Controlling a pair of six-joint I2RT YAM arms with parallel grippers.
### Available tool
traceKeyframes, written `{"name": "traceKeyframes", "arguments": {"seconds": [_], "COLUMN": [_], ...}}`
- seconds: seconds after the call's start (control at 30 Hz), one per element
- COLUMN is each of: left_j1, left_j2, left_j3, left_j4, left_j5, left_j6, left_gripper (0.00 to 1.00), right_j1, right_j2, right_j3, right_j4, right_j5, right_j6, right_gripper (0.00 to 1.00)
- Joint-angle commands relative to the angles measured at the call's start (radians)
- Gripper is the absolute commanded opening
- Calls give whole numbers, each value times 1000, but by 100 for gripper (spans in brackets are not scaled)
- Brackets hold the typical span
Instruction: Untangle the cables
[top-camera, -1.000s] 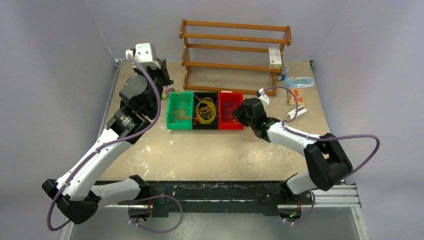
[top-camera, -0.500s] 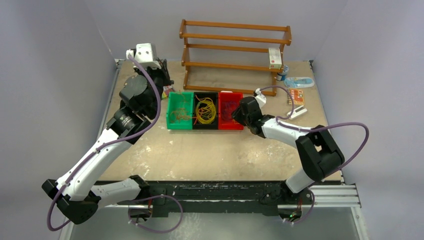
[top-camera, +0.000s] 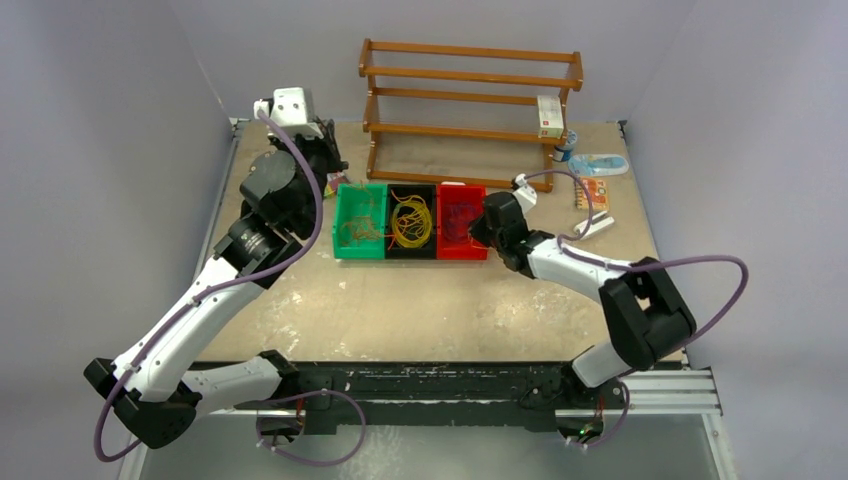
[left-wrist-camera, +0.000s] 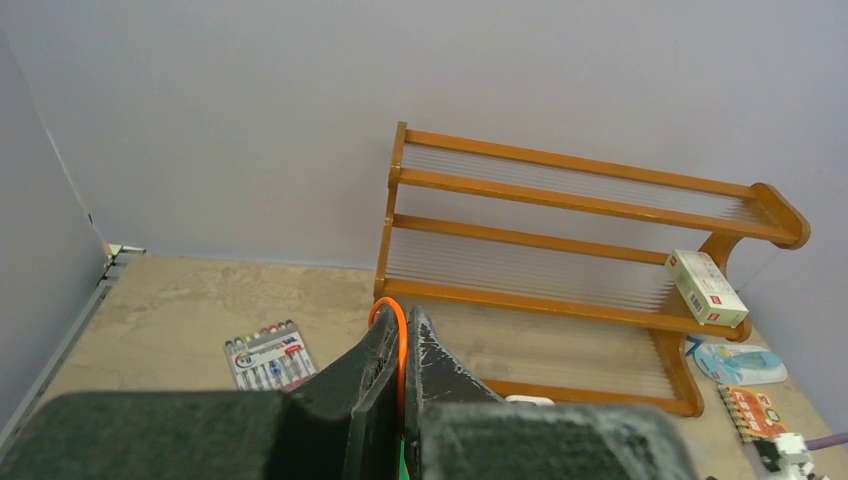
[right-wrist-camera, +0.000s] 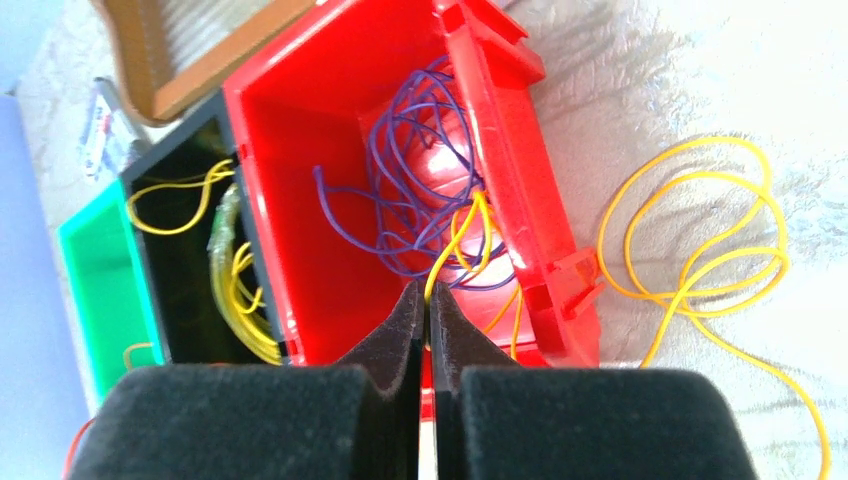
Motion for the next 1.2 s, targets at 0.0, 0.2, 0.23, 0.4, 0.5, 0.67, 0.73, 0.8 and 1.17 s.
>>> {"name": "traceKeyframes", "arguments": {"seconds": [0.0, 0.2, 0.23, 0.4, 0.5, 0.67, 0.73, 0.8, 1.17], "left_j1": [3, 3, 2, 2, 2, 3, 3, 3, 3], "left_j2": [-24, -27, -28, -21, -18, -11, -9, -5, 4], "left_j3": [-6, -5, -5, -4, -3, -2, -1, 0, 23], "left_j4": [36, 38, 40, 43, 43, 45, 46, 44, 17], "left_j5": [5, 5, 5, 19, 23, 30, 33, 37, 73], "left_j6": [10, 10, 8, 0, -2, -8, -9, -10, -13], "left_gripper": [0, 0, 0, 0, 0, 0, 0, 0, 0], "right_j1": [4, 4, 4, 3, 3, 3, 1, 1, -200], "right_j2": [-136, -358, -399, -587, -648, -698, -704, -693, -627], "right_j3": [-20, -13, -12, -22, -42, -87, -101, -103, -120], "right_j4": [63, -25, -54, -198, -267, -333, -330, -316, -89], "right_j5": [49, 136, 157, 333, 396, 433, 436, 434, 450], "right_j6": [-33, -119, -124, -135, -130, -93, -101, -126, -345], "right_gripper": [0, 0, 0, 0, 3, 20, 30, 37, 86]}}
